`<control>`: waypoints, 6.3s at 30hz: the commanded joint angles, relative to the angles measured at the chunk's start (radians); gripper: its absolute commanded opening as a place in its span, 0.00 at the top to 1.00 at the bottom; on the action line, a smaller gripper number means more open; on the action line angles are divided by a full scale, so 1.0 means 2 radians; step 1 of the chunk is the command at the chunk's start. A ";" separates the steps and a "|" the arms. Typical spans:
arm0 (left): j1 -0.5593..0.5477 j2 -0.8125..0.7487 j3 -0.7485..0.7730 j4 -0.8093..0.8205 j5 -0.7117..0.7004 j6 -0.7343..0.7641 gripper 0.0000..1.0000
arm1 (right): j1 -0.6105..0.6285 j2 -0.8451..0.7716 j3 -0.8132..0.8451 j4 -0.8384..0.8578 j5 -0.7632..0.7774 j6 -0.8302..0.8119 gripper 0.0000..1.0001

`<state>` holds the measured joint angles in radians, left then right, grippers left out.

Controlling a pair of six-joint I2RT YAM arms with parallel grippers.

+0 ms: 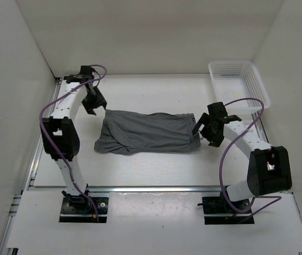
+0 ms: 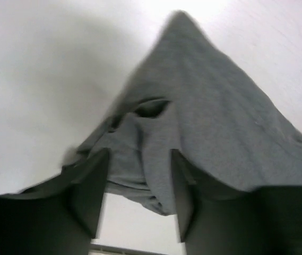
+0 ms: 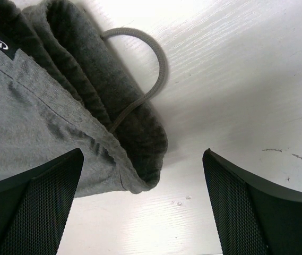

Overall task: Fold and stack the shorts
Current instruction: Fold the shorts

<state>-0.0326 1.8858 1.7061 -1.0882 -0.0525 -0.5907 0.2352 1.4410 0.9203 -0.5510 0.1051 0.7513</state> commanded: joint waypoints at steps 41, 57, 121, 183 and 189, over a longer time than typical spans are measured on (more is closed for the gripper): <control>-0.014 -0.177 -0.233 -0.010 -0.044 -0.039 0.42 | -0.003 -0.039 0.002 -0.027 0.033 -0.029 0.01; -0.080 -0.015 -0.128 -0.014 -0.086 -0.038 0.32 | -0.003 -0.030 0.007 -0.027 -0.040 -0.059 0.00; -0.074 -0.169 -0.310 0.000 0.000 -0.033 0.89 | -0.003 -0.036 -0.016 -0.020 0.016 -0.051 1.00; -0.074 0.047 -0.204 0.108 0.060 -0.007 0.09 | -0.020 0.050 0.074 -0.047 0.027 -0.097 0.99; -0.115 0.069 -0.179 0.108 0.071 -0.028 0.10 | 0.036 0.046 0.155 -0.088 0.091 -0.102 0.99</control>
<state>-0.2157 1.9743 1.3396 -0.9695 0.0387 -0.6079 0.2523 1.5757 1.1572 -0.6605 0.1814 0.5735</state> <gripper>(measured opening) 0.903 0.043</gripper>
